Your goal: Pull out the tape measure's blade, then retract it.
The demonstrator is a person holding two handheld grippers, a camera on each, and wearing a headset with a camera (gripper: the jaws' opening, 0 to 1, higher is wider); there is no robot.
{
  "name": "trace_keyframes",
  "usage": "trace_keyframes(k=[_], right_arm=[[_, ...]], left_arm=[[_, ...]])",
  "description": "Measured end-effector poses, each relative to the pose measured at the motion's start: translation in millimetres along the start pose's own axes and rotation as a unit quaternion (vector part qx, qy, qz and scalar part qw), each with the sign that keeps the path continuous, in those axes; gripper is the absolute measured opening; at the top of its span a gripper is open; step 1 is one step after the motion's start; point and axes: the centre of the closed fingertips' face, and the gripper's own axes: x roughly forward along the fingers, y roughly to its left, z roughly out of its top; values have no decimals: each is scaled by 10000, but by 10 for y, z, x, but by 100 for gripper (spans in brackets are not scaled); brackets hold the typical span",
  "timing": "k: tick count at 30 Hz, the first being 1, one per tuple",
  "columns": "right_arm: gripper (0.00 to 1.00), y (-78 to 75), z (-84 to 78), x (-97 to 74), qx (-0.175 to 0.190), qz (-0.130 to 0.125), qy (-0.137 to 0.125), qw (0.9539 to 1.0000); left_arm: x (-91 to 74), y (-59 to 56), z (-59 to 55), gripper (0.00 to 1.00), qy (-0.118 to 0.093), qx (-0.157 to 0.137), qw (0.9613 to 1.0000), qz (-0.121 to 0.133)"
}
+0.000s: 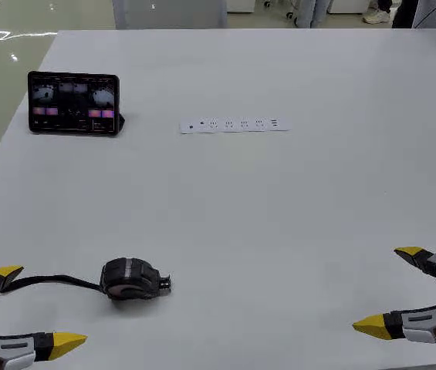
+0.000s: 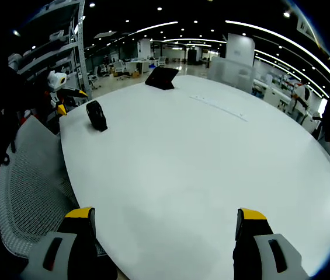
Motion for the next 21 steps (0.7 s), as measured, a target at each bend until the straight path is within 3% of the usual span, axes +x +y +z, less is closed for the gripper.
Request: trace_keyframes(k=[5, 10, 14, 21], right_arm=[[99, -34, 17, 14, -69, 12, 75, 9999], [99, -80, 92, 54, -161, 28, -35, 9999], [99, -89, 103, 126, -318, 97, -6, 9994], [99, -45, 184, 211, -463, 267, -40, 9986]], left_arm=[[9, 20, 34, 99, -21, 112, 9999, -51], [41, 51, 47, 99, 98, 272, 9995, -119], [86, 31, 67, 99, 248, 379, 9986, -290], [158, -37, 186, 99, 292, 645, 9960, -538]])
